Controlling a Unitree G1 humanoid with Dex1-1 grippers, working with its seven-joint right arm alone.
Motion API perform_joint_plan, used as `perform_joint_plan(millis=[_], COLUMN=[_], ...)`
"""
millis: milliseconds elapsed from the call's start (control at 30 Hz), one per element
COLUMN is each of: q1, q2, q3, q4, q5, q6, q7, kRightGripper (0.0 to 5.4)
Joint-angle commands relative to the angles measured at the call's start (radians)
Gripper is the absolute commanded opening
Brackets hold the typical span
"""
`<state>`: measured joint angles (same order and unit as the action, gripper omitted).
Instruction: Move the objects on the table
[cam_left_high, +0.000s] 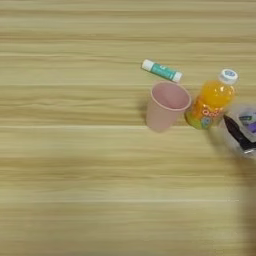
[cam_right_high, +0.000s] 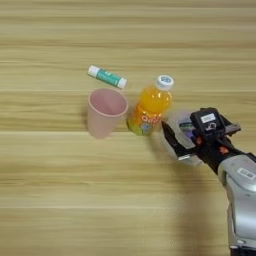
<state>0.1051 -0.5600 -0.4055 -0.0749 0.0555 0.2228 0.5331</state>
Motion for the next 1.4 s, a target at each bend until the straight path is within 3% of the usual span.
perform_joint_plan(millis=[33,300,533,967,1400], q1=[-0.001,0.032,0.008,-0.047,0.006], q2=[-0.024,0.028,0.064,0.088,0.117], q3=[-0.043,-0.077,-0.111,-0.103,-0.057], q4=[-0.071,-0.148,-0.176,-0.196,-0.327], q5=[0.038,0.118,0.19,0.236,0.297], q6=[-0.012,0.026,0.053,0.063,0.131], q7=[-0.015,-0.032,-0.067,-0.125,-0.107], kRightGripper=[5.36,5.36,5.36,5.36,5.36])
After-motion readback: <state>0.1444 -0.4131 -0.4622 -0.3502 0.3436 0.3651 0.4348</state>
